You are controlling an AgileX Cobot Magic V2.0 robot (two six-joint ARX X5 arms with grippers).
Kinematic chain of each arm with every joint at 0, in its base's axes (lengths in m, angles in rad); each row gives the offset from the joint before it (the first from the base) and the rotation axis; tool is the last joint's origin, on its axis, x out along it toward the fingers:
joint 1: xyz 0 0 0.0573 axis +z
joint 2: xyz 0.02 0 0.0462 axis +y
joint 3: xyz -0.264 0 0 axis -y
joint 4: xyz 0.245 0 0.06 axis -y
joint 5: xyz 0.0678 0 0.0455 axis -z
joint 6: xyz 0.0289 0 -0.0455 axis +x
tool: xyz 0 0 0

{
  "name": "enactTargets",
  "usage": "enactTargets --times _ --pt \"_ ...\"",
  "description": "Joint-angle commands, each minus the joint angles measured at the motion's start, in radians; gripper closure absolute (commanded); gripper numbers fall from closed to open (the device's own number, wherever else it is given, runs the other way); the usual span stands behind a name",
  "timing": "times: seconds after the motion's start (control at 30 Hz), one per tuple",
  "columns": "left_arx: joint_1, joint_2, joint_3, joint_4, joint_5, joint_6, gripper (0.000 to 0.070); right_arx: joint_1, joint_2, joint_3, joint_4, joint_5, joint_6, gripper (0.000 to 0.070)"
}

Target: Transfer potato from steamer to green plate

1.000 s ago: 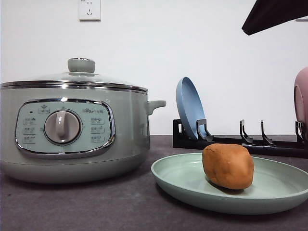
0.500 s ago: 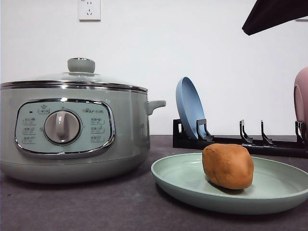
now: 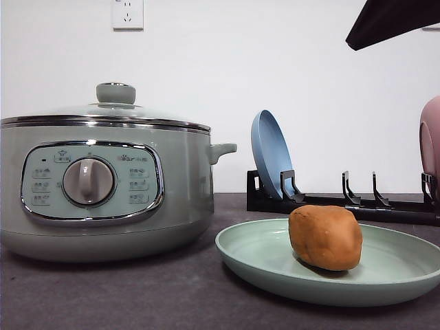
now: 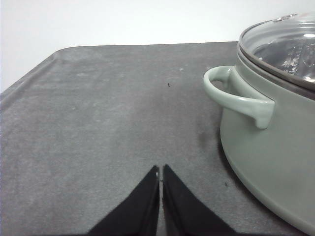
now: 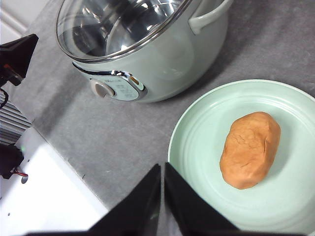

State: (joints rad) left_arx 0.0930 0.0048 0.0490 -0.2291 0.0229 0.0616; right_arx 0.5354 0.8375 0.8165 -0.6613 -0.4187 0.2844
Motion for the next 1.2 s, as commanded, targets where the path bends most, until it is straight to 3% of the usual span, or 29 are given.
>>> enactTargets --times 0.0,0.97,1.07,1.17 --pt "-0.003 -0.002 -0.012 -0.029 -0.001 0.005 0.0697 0.004 0.003 0.016 0.011 0.000 -0.012 0.0700" --pt "-0.004 -0.002 -0.012 -0.028 -0.001 0.001 0.0697 0.004 0.003 0.017 0.010 0.001 -0.012 0.0700" --pt "-0.004 -0.002 -0.012 -0.028 -0.001 0.001 0.0697 -0.007 -0.008 0.016 0.026 0.028 -0.067 0.0700" --pt "-0.004 -0.002 -0.012 -0.028 -0.001 0.001 0.0697 -0.052 -0.034 0.014 0.091 0.128 -0.133 0.0700"
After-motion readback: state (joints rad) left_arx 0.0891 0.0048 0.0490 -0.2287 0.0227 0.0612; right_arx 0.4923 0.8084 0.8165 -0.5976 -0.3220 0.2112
